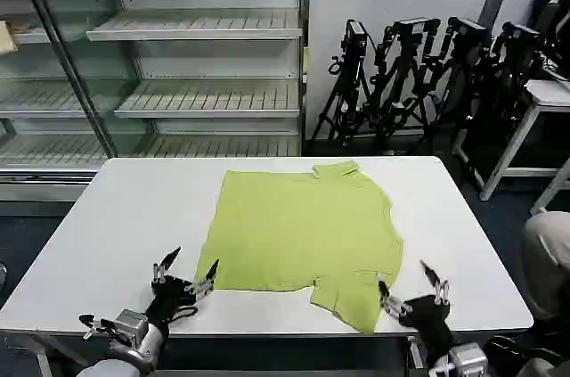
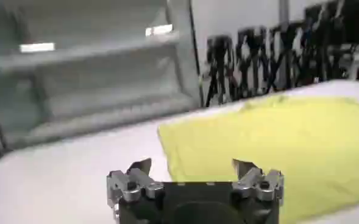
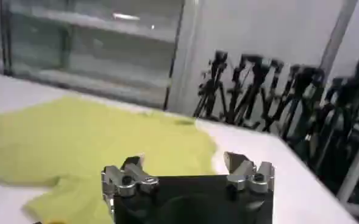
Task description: Fold and organize the clothes.
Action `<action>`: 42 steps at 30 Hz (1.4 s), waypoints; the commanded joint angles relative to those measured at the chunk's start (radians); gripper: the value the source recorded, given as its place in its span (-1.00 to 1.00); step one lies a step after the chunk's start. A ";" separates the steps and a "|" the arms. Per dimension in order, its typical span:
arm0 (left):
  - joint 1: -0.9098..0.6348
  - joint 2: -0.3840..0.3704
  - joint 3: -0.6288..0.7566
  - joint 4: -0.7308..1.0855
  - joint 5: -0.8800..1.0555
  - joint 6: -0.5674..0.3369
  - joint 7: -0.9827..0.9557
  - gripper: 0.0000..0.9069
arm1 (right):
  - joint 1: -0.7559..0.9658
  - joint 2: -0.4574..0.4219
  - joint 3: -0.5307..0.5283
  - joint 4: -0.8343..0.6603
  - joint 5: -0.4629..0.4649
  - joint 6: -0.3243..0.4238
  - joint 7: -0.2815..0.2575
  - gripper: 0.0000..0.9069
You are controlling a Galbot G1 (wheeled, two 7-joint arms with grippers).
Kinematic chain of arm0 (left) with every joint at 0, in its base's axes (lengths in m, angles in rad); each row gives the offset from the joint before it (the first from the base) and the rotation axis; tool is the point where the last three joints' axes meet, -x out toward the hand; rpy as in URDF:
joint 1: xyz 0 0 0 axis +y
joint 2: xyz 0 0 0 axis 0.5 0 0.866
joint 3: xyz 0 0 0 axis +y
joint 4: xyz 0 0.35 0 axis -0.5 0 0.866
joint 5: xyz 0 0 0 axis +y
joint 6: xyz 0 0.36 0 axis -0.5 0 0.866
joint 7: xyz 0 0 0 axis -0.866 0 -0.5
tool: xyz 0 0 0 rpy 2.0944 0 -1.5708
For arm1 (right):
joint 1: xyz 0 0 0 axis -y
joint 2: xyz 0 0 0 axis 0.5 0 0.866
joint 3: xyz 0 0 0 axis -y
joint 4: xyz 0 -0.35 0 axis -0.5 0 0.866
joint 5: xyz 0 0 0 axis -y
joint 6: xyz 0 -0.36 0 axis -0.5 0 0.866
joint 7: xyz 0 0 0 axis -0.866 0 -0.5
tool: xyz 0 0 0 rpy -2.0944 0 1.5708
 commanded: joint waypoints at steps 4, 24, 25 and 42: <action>0.043 0.016 -0.024 -0.009 -0.148 0.178 -0.066 1.00 | -0.076 -0.006 -0.067 0.013 0.025 -0.035 0.021 1.00; 0.020 0.004 -0.033 0.019 -0.170 0.178 -0.045 -0.98 | 0.080 0.012 -0.166 -0.044 0.062 -0.148 0.079 -1.00; 0.022 0.004 -0.033 0.016 -0.170 0.178 -0.044 -0.96 | 0.081 0.012 -0.168 -0.041 0.067 -0.148 0.079 -1.00; 0.027 -0.014 -0.007 0.012 -0.165 0.178 -0.033 -0.98 | 0.085 0.010 -0.169 -0.039 0.095 -0.166 0.076 -1.00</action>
